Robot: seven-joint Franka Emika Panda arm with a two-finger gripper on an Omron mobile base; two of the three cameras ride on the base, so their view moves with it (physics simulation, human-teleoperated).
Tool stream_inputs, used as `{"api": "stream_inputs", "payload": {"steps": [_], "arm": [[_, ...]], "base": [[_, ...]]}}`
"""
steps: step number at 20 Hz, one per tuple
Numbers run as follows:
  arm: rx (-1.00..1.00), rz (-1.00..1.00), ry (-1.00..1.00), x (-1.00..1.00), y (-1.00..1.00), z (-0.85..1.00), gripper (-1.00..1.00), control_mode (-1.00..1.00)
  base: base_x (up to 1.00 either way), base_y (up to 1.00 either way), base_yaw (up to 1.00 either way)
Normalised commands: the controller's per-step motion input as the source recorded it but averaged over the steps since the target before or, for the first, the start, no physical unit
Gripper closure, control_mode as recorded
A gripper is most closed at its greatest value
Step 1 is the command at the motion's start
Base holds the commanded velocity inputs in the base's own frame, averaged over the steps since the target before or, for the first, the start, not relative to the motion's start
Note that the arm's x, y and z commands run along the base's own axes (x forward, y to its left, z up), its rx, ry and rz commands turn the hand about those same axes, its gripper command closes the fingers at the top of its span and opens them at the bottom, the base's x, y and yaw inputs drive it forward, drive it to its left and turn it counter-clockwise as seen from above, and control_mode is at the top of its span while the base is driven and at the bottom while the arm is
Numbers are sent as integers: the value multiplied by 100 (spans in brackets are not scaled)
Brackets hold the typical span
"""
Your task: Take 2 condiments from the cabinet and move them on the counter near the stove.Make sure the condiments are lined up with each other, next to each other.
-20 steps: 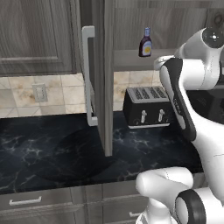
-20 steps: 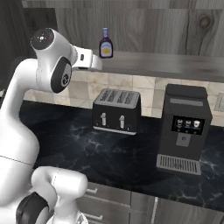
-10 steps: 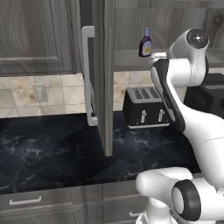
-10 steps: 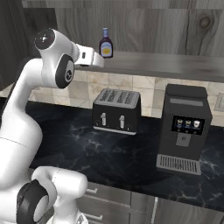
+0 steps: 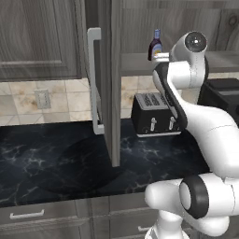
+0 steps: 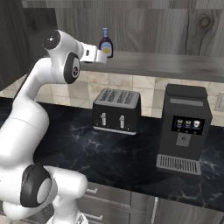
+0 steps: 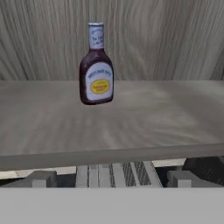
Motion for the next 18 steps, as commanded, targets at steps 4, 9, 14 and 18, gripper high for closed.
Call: {"api": "stream_inputs", "payload": {"steps": [4,9,14,18], "arm": [[0,0,-6,49,0,0,-100,-100],[0,0,-1,46,0,8,-100,-100],[0,-2,0,43,0,11,-100,-100],[0,-2,0,38,0,11,-100,-100]], "base": [[0,0,0],[0,0,0],[0,0,0],[0,0,0]]}}
